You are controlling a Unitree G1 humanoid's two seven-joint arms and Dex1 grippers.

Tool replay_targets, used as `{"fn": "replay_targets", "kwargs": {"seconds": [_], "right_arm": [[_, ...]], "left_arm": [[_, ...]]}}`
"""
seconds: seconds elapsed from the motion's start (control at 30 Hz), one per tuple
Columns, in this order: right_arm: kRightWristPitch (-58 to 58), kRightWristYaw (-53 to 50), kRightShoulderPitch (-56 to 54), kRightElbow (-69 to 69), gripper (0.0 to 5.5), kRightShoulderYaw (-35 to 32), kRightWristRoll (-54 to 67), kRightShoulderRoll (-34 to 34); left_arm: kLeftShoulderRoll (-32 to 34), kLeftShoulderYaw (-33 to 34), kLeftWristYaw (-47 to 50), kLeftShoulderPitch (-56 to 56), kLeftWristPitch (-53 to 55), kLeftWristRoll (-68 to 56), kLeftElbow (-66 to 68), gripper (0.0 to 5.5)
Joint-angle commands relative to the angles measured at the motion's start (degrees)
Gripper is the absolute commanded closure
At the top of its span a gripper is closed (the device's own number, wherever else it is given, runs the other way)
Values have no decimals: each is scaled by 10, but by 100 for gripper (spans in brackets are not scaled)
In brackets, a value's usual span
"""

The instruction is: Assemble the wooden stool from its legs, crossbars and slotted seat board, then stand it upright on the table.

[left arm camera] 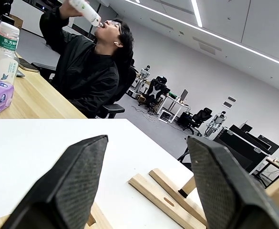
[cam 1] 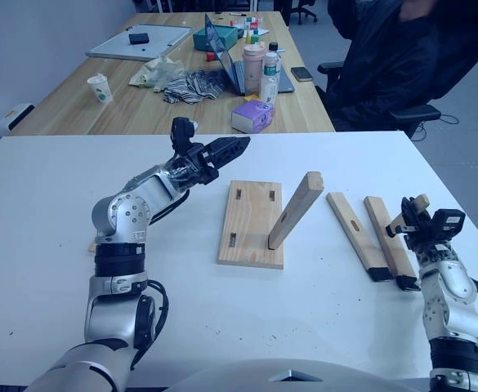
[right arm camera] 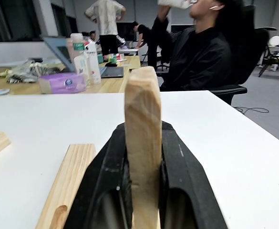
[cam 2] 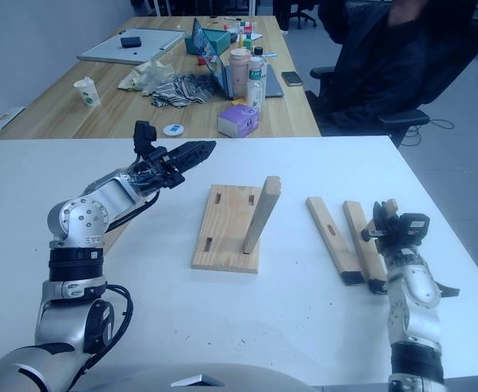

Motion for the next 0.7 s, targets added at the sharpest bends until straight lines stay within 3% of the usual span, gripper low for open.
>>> {"fn": "replay_targets", "kwargs": {"seconds": [0.03,0.17,0.33,0.7], "right_arm": [[351,18,80,194,509,102,-48,-10],[316,4,79,234,509,81,-32,22],[143,49,124,277,509,24,21,94],[36,14,135,412,509,105,-56,106]], "left_arm": [[1,9,21,-12,11,-1,-5,249],[4,7,18,-17,13,2,2,249],[14,3,10,-27,15,9,20,249],[19,-5,4,-49,18,13,42,249]]}}
